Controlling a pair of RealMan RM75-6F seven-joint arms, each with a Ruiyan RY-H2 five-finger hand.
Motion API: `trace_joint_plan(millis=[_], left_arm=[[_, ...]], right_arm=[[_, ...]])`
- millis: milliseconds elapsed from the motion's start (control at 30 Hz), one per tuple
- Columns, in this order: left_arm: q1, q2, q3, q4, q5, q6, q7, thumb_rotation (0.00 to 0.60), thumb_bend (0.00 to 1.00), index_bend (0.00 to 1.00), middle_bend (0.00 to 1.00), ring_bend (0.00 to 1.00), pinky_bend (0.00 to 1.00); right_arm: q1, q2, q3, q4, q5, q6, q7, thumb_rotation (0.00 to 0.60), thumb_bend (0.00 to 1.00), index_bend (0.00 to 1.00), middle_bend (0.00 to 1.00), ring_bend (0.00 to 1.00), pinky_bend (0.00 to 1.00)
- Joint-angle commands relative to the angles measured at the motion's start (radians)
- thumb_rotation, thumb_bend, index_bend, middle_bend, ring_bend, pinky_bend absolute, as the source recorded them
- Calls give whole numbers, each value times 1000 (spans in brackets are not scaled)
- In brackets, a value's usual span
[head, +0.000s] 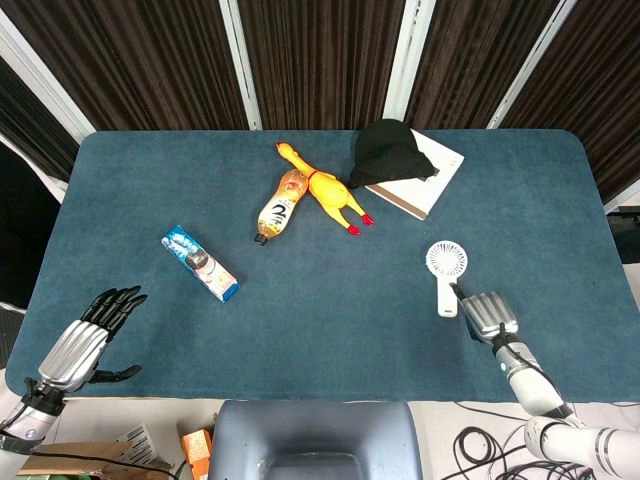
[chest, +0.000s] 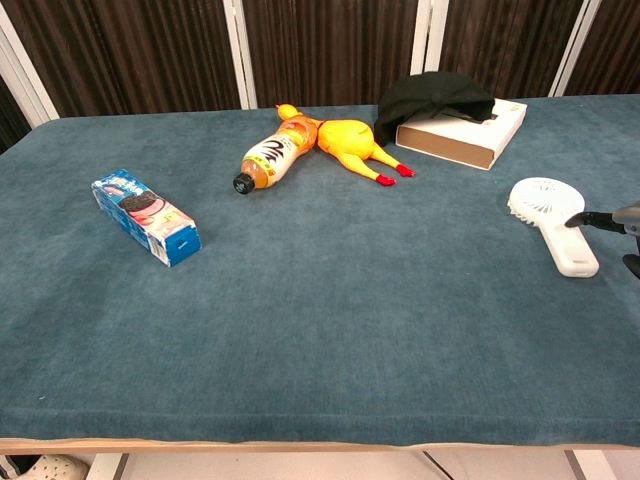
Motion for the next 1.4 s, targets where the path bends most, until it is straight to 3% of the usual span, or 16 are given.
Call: trace_joint_plan(millis=[33, 433, 667, 767, 833, 933, 1067, 1133, 1200, 1300, 1367, 1400], left_arm=[[0, 0, 0, -1, 0, 0, 2, 600, 0, 0, 0, 0, 67], [0, -1, -1, -4, -6, -6, 11, 600, 0, 0, 0, 0, 68], [1, -3, -2, -3, -4, 0, 11, 600, 0, 0, 0, 0, 67], [3, -3, -3, -1, -2, 5, 10, 600, 0, 0, 0, 0, 67], [5, -4, -3, -1, 0, 8, 9, 600, 0, 0, 0, 0, 67], [7, -5, -2, 0, 1, 12, 11, 600, 0, 0, 0, 0, 68], [10, -7, -3, -1, 3, 18, 16, 600, 0, 0, 0, 0, 67], [11, -9, -3, -2, 2, 19, 21, 600, 0, 0, 0, 0, 67], [12, -10, -3, -3, 0, 18, 24, 600, 0, 0, 0, 0, 67], [13, -10, -3, -5, -1, 18, 27, 600, 0, 0, 0, 0, 68], [13, -10, 3, -8, 11, 19, 32, 600, 0, 0, 0, 0, 67], [13, -10, 6, -10, 19, 21, 32, 600, 0, 0, 0, 0, 67]], right_arm=[[3, -1, -1, -1, 11, -3, -5, 600, 708, 40, 993, 868, 1000], [12, -7, -6, 8, 26, -18, -3, 600, 708, 44, 993, 868, 1000], [-11, 22, -2, -34, -38, 39, 33, 600, 708, 33, 993, 862, 1000], [-47, 63, 8, -85, -115, 112, 94, 600, 709, 5, 982, 795, 999], [-91, 101, 5, -122, -201, 195, 150, 600, 708, 0, 908, 700, 968], [-176, 164, -22, -174, -335, 338, 229, 600, 654, 0, 616, 459, 819], [-328, 221, -79, -217, -470, 562, 295, 600, 471, 0, 192, 94, 447], [-429, 207, -104, -185, -544, 711, 343, 600, 434, 0, 71, 10, 300], [-477, 182, -111, -138, -585, 776, 380, 600, 427, 0, 28, 0, 246], [-500, 166, -111, -109, -602, 807, 408, 600, 426, 0, 3, 0, 146], [-530, 159, -128, -56, -628, 819, 424, 600, 425, 0, 0, 0, 9], [-535, 159, -125, -48, -635, 821, 445, 600, 426, 0, 0, 0, 0]])
